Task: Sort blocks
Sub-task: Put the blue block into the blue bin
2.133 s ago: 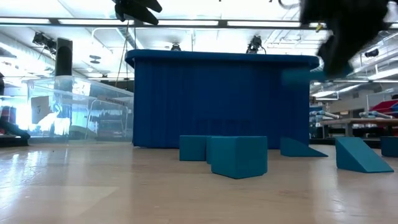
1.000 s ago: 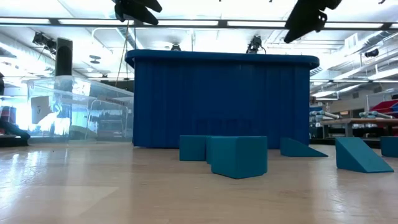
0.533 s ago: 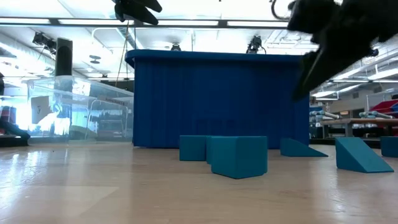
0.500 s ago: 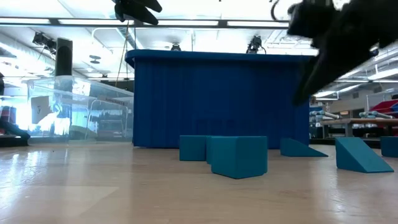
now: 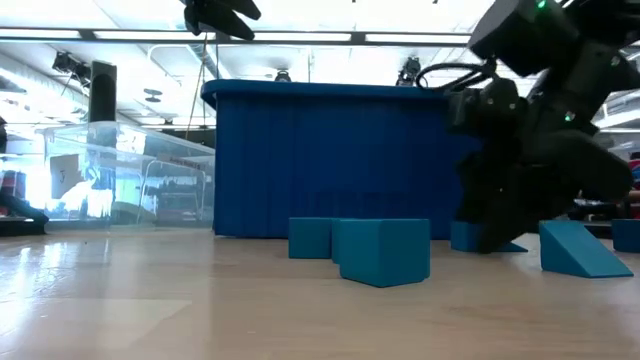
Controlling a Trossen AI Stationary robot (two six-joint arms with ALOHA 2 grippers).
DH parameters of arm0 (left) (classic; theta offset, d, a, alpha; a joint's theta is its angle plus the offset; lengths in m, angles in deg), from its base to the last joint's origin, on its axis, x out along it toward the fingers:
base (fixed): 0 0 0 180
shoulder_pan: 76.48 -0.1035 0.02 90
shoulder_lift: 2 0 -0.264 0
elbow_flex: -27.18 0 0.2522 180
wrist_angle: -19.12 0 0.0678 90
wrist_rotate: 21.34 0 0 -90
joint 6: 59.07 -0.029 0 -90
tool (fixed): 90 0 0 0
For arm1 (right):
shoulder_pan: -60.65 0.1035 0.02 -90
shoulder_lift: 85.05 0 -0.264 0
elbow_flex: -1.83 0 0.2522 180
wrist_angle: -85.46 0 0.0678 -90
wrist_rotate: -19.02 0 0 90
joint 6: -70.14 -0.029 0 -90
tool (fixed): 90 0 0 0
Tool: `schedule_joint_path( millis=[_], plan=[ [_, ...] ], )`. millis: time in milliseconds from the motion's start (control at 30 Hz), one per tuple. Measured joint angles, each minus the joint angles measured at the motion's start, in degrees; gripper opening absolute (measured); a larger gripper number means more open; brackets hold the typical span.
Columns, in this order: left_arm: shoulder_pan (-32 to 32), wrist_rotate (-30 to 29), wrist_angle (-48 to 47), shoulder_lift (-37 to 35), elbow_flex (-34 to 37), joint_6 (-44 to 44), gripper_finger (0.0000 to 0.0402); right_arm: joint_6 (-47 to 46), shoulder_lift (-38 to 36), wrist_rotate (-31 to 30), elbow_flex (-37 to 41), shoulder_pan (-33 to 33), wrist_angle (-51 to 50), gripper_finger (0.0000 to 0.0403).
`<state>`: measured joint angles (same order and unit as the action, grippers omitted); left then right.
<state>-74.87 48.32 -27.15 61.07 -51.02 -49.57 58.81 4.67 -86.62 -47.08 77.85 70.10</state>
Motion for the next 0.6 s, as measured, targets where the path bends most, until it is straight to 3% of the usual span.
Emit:
schedule_joint_path(
  millis=[100,200,600],
  plan=[
    [0.0,0.0,0.0,0.2,0.0,0.0,0.0284,-0.7,1.3,1.7,-0.9,-0.8,0.4,0.0288],
    [0.0,0.0,0.0,0.2,0.0,0.1,0.0284,-1.1,0.7,2.2,-1.5,-0.9,-1.5,0.0255],
    [0.0,0.0,0.5,0.2,0.0,0.2,0.0284,-3.5,-13.8,2.3,-4.5,-0.9,-10.7,0.0022]
  ],
)
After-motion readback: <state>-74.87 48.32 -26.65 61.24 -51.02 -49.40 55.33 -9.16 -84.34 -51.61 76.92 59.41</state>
